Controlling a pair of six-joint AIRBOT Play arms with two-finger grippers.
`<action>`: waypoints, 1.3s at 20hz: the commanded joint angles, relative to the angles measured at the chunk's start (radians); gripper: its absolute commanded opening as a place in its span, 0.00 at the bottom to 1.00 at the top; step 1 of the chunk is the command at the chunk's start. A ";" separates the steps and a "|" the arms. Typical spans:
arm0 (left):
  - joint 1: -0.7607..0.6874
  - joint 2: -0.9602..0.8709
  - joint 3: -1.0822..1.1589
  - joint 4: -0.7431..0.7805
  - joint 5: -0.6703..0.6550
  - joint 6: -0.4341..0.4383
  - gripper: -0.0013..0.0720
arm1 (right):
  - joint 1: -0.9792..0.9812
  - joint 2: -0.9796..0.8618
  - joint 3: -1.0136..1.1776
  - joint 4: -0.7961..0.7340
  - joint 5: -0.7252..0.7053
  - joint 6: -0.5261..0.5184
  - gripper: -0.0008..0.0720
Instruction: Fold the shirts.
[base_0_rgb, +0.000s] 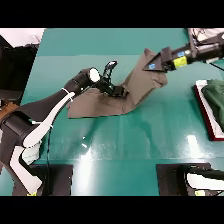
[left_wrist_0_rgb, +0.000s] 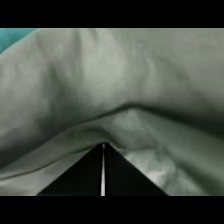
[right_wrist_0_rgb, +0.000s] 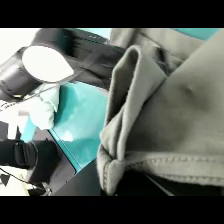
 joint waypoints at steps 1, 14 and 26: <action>-0.003 -0.023 0.018 -0.005 0.015 0.045 0.05 | 0.111 -0.090 0.143 -0.114 0.009 0.062 0.04; 0.426 0.293 0.018 0.133 -0.230 0.115 0.05 | 0.324 -0.293 0.328 -0.154 -0.120 0.082 0.04; 0.665 0.489 0.017 0.151 -0.413 0.148 0.05 | 0.632 -0.566 0.376 0.042 -0.624 -0.203 0.94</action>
